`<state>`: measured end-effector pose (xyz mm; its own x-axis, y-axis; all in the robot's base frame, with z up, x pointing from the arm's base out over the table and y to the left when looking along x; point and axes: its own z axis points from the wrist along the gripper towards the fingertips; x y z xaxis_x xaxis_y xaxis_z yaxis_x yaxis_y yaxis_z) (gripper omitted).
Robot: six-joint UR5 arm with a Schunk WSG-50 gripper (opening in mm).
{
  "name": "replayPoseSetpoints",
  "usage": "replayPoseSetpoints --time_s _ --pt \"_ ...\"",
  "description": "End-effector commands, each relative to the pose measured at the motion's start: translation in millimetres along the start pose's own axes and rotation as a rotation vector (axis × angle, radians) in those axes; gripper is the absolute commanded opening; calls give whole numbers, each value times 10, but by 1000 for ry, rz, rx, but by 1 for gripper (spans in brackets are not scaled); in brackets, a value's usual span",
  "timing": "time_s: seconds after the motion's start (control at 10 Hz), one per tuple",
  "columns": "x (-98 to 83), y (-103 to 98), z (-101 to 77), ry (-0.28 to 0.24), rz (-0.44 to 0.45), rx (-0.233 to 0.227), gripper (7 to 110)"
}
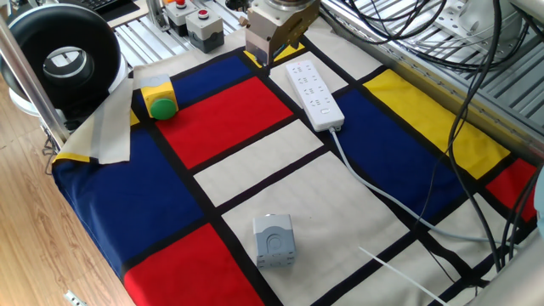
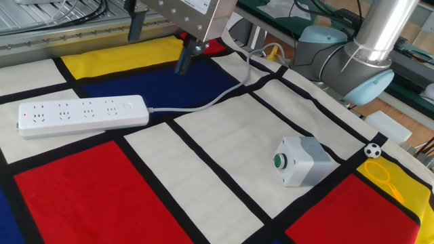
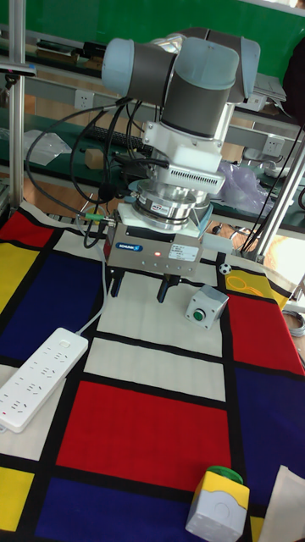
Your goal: Turn on the power strip by pressing the button
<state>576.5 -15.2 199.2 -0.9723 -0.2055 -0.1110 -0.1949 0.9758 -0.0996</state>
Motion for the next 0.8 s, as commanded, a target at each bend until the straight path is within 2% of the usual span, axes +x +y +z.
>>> replayPoseSetpoints --time_s 0.0,0.7 --pt "-70 32 -16 -29 -19 -16 7" --pt "-39 22 -33 -17 -41 -12 7"
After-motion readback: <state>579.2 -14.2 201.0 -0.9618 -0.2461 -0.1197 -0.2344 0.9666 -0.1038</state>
